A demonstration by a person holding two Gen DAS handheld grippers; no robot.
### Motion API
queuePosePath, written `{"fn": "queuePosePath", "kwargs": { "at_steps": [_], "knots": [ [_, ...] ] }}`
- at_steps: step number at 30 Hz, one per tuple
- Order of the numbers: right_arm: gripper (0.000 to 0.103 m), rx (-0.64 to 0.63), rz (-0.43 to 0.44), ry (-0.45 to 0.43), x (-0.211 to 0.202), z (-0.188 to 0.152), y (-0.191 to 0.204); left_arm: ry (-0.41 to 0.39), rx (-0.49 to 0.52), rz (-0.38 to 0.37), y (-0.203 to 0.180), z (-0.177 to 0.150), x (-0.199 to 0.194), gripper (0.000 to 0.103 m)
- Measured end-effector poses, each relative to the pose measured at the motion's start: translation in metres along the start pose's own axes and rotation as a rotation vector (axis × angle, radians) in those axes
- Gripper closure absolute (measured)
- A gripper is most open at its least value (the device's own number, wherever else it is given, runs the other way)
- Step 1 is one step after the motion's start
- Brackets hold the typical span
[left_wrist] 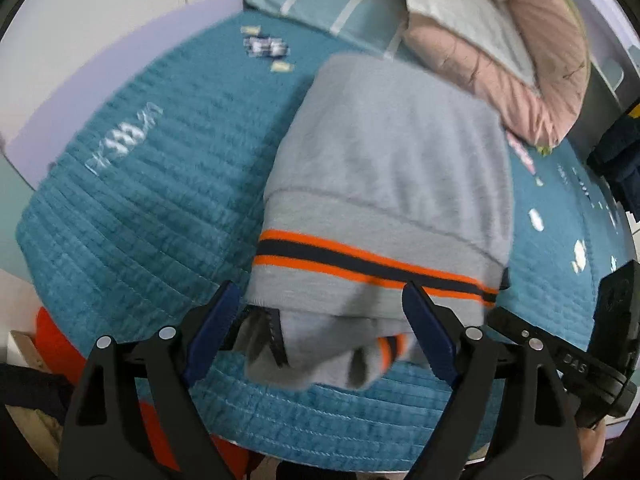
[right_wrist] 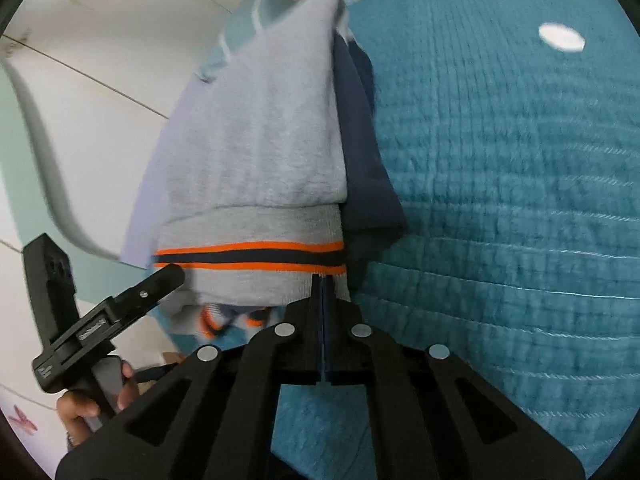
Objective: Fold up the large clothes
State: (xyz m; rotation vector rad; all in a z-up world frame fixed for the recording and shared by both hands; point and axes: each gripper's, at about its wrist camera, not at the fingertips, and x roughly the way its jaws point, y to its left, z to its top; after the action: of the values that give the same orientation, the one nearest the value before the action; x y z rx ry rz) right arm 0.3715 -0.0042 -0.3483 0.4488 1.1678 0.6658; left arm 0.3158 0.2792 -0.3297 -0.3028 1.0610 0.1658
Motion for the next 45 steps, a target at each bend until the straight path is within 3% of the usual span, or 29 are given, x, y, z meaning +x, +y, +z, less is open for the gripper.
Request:
{"fn": "queuePosePath", "kwargs": {
  "at_steps": [6,7,8,10,19,22,31,39,45],
  "knots": [
    [0.093,-0.155,-0.061,-0.081,-0.075,-0.005,0.030,-0.132,0.123,0.071,-0.046,-0.007,-0.070,0.015],
    [0.084,-0.172,-0.080,-0.099,-0.085,-0.006,0.032,-0.157,0.152,0.075,-0.057,-0.010,-0.083,0.014],
    [0.067,-0.197,-0.105,-0.123,-0.100,-0.009,0.036,-0.179,0.174,0.083,-0.067,-0.013,-0.095,0.014],
    [0.044,-0.235,-0.151,-0.170,-0.130,-0.017,0.043,-0.227,0.205,0.086,-0.089,-0.019,-0.121,0.013],
    [0.032,-0.371,-0.309,-0.380,-0.255,-0.064,0.077,-0.366,0.275,0.031,-0.172,-0.064,-0.222,0.011],
    [0.020,-0.381,-0.348,-0.449,-0.293,-0.082,0.081,-0.412,0.319,0.018,-0.198,-0.081,-0.253,0.010],
    [0.012,-0.424,-0.385,-0.648,-0.398,-0.135,0.105,-0.569,0.364,-0.001,-0.250,-0.130,-0.341,0.007],
    [0.010,-0.486,-0.408,-0.787,-0.464,-0.180,0.131,-0.725,0.355,-0.062,-0.266,-0.162,-0.417,0.005],
    [0.009,-0.516,-0.448,-0.901,-0.496,-0.205,0.141,-0.788,0.381,-0.101,-0.276,-0.182,-0.449,0.005]
  ]
}}
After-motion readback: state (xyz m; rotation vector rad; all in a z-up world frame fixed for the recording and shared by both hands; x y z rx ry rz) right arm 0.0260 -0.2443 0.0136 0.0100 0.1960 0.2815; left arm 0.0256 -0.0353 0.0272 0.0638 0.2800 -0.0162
